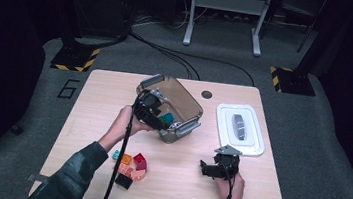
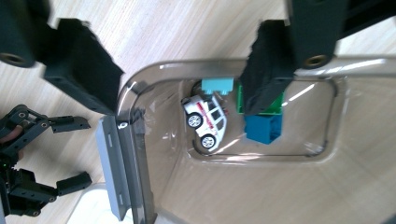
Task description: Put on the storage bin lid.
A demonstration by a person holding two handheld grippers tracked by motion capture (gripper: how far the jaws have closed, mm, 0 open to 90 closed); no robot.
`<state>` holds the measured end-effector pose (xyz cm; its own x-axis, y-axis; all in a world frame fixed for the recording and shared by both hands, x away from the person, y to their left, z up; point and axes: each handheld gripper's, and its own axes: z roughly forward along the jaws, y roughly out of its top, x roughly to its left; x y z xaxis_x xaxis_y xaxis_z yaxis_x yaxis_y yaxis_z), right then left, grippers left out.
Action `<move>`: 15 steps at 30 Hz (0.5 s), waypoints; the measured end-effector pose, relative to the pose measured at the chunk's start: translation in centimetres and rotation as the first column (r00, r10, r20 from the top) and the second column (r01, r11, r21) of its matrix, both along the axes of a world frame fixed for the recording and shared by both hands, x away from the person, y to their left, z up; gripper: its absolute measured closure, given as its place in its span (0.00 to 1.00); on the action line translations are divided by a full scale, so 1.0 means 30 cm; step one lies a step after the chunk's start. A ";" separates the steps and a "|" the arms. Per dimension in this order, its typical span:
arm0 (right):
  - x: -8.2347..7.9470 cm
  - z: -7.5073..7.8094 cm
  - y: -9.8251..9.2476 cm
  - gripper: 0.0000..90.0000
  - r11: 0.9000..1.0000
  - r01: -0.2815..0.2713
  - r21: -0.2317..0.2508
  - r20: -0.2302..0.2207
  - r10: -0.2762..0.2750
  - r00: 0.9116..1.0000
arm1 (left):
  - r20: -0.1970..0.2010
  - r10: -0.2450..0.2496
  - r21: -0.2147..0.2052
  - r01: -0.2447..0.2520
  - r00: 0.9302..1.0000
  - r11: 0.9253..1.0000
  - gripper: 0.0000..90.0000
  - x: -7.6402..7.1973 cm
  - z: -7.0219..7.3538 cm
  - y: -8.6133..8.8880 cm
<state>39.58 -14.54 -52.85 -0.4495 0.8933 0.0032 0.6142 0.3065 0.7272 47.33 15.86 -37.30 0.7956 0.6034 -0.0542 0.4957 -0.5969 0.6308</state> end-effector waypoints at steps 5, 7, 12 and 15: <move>0.000 0.000 0.000 0.07 1.000 0.001 0.000 0.000 -0.001 1.000 | 0.030 0.026 -0.016 -0.026 0.999 1.000 0.20 -0.035 0.011 0.068; 0.000 0.000 0.000 0.07 1.000 0.001 -0.001 0.001 -0.001 1.000 | 0.039 0.039 -0.020 -0.038 0.998 0.999 0.18 -0.051 0.013 0.101; 0.000 0.000 -0.001 0.07 1.000 -0.002 -0.003 0.003 0.002 1.000 | 0.066 0.080 -0.019 -0.078 0.995 0.997 0.16 -0.093 0.003 0.193; 0.000 0.000 0.000 0.07 1.000 -0.001 -0.002 0.002 0.001 1.000 | 0.071 0.107 -0.013 -0.106 0.992 0.994 0.15 -0.115 -0.019 0.246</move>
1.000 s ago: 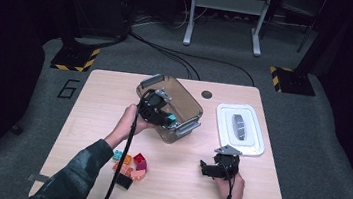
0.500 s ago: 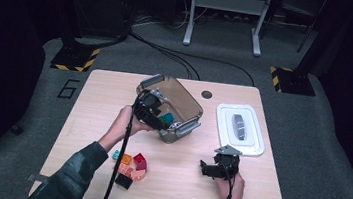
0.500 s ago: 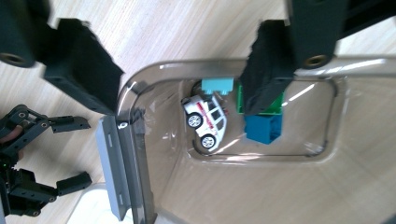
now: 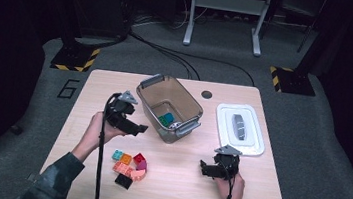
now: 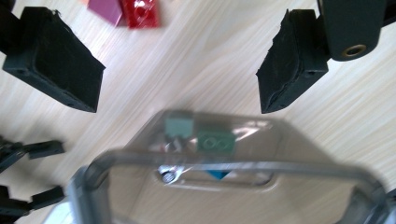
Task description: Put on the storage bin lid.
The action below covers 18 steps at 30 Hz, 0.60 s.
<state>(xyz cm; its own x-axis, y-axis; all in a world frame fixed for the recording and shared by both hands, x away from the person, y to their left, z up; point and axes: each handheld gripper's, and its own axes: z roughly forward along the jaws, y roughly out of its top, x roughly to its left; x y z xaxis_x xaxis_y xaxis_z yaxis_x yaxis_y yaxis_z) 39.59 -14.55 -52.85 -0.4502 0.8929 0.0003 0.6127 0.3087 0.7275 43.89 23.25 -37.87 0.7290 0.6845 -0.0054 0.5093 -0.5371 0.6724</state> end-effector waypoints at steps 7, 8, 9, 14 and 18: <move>0.000 0.000 0.000 0.07 1.000 0.002 0.002 0.000 -0.002 1.000 | -0.028 0.053 -0.006 -0.053 0.998 0.999 0.13 -0.031 -0.074 0.105; 0.000 0.000 0.000 0.07 1.000 0.000 -0.001 0.002 0.000 1.000 | -0.034 0.057 0.001 -0.057 0.998 0.998 0.13 -0.034 -0.084 0.117; 0.000 0.000 0.000 0.07 1.000 0.003 0.001 -0.001 -0.003 1.000 | -0.038 0.062 0.007 -0.062 0.997 0.998 0.13 -0.037 -0.096 0.128; 0.000 0.000 0.000 0.07 1.000 0.001 -0.001 0.002 -0.001 1.000 | -0.064 0.102 0.009 -0.102 0.993 0.995 0.13 -0.045 -0.159 0.177; 0.000 0.000 0.000 0.07 1.000 0.001 -0.001 0.002 -0.001 1.000 | -0.098 0.140 0.013 -0.139 0.985 0.990 0.13 -0.051 -0.234 0.201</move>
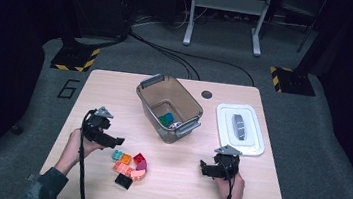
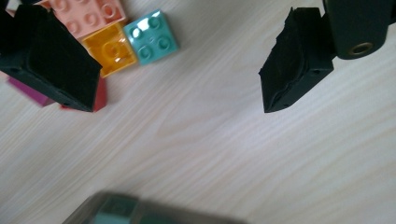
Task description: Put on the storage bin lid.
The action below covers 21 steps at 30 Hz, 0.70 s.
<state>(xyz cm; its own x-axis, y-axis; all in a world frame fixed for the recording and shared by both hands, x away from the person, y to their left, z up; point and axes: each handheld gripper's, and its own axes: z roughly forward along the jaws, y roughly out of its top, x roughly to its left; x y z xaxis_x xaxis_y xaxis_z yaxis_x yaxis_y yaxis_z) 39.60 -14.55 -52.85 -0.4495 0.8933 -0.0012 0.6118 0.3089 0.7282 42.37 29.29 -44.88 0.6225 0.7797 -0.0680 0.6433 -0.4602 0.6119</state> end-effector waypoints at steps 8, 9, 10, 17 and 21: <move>0.000 0.000 0.000 0.07 1.000 0.000 0.000 0.000 0.000 1.000 | -0.040 0.021 0.026 -0.019 0.999 0.999 0.14 -0.012 -0.111 0.007; 0.000 0.000 0.000 0.07 1.000 0.000 0.000 0.000 0.000 1.000 | -0.043 0.020 0.023 -0.019 0.999 1.000 0.14 -0.013 -0.119 0.007; 0.000 0.000 0.000 0.07 1.000 0.000 0.000 0.000 0.000 1.000 | -0.051 0.014 0.020 -0.013 0.999 1.000 0.14 -0.014 -0.124 0.008; 0.000 0.000 0.000 0.07 1.000 0.000 -0.001 0.001 0.000 1.000 | -0.046 0.035 0.012 -0.034 0.998 0.999 0.14 -0.029 -0.148 0.009; 0.000 0.000 0.000 0.07 1.000 0.000 0.000 0.000 0.000 1.000 | -0.042 0.049 0.028 -0.048 0.998 0.998 0.14 -0.024 -0.149 0.024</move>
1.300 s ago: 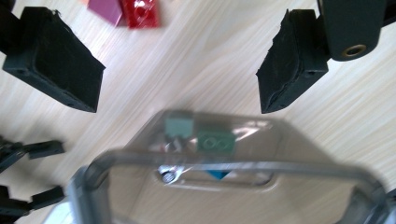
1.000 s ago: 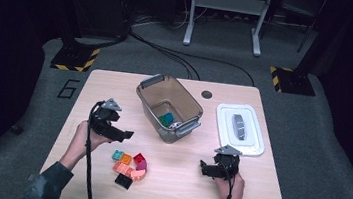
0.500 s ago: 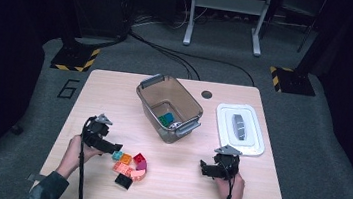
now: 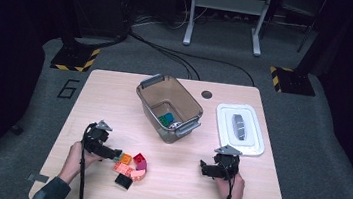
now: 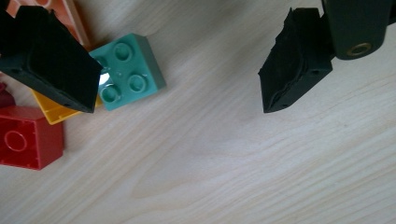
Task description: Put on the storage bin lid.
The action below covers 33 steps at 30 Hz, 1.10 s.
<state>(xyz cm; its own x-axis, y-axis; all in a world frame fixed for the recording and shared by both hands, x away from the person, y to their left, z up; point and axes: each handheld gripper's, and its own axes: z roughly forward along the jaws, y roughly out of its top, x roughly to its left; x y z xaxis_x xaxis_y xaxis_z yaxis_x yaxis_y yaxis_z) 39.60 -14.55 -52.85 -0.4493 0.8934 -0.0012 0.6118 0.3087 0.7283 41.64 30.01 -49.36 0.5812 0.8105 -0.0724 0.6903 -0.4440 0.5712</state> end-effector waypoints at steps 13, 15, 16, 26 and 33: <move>-0.001 0.000 0.001 0.07 1.000 0.004 0.002 -0.002 -0.004 1.000 | -0.010 0.002 -0.051 -0.003 1.000 0.999 0.14 -0.018 -0.003 -0.001; 0.000 0.000 0.000 0.07 1.000 0.000 0.000 0.000 0.000 1.000 | -0.007 0.000 -0.030 -0.001 1.000 1.000 0.14 -0.018 -0.008 -0.006; 0.000 0.000 0.000 0.07 1.000 0.002 0.000 -0.001 -0.002 1.000 | -0.008 0.000 -0.035 0.000 1.000 0.999 0.14 -0.017 -0.009 -0.006; 0.000 0.000 0.000 0.07 1.000 0.000 0.000 0.000 0.000 1.000 | 0.022 0.039 0.011 -0.039 0.999 0.999 0.14 -0.008 0.002 0.033; 0.000 0.000 0.000 0.07 1.000 0.002 0.000 0.000 -0.002 1.000 | 0.030 0.026 -0.004 -0.026 0.999 1.000 0.13 -0.040 0.000 0.013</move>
<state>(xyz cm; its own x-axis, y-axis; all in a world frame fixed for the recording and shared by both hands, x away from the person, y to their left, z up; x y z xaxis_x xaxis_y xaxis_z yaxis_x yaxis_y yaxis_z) 39.59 -14.55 -52.85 -0.4479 0.8941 -0.0008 0.6125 0.3075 0.7282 40.43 30.40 -49.35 0.5621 0.8250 -0.0584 0.6839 -0.4240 0.5937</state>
